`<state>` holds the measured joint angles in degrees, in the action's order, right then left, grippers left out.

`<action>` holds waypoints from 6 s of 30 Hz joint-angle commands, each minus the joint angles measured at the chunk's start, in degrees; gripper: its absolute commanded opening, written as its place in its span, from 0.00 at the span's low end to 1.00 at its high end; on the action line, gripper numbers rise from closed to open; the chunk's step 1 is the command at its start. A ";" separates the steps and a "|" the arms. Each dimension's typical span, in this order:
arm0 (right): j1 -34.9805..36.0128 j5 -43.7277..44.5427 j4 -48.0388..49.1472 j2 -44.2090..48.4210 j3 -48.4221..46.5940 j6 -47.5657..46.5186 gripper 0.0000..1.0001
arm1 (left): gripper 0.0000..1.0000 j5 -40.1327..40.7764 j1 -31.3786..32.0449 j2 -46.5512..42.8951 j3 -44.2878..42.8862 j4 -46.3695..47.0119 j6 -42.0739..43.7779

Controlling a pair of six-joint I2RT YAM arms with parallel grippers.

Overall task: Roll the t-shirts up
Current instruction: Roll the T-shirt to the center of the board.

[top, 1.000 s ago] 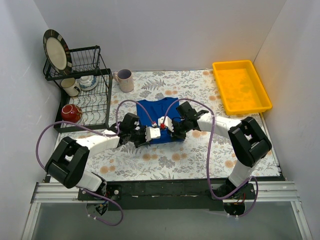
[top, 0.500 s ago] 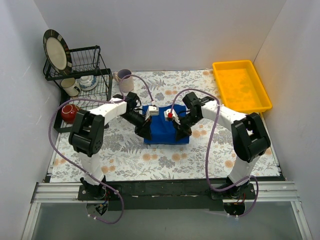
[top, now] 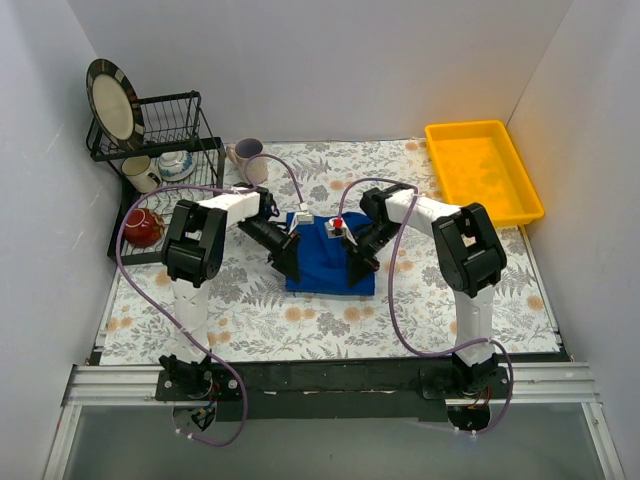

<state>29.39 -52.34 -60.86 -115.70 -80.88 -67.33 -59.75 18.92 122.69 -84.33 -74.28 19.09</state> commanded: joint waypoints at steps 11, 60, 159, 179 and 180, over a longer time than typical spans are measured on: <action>-5.83 3.56 -13.93 -13.84 -10.34 -1.23 0.01 | 0.25 8.59 -6.35 8.09 -7.69 -3.42 -3.78; -7.58 8.31 -13.58 -20.65 -28.71 7.91 0.58 | 0.61 39.62 15.98 -26.81 39.60 57.05 3.93; 4.63 22.80 32.56 15.51 19.36 7.48 0.12 | 0.37 24.33 10.97 -31.47 36.70 57.42 -20.24; -0.90 5.76 -11.55 5.23 8.99 -5.18 0.11 | 0.00 7.80 -0.28 -10.39 8.07 -2.15 1.46; -1.35 5.41 -12.61 4.18 7.42 -5.53 0.11 | 0.00 7.80 -0.20 -6.72 6.31 -3.75 2.17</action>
<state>31.88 -49.06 -55.44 -108.20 -71.26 -69.65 -55.18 21.28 109.34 -71.83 -63.90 15.49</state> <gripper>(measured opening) 0.320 0.258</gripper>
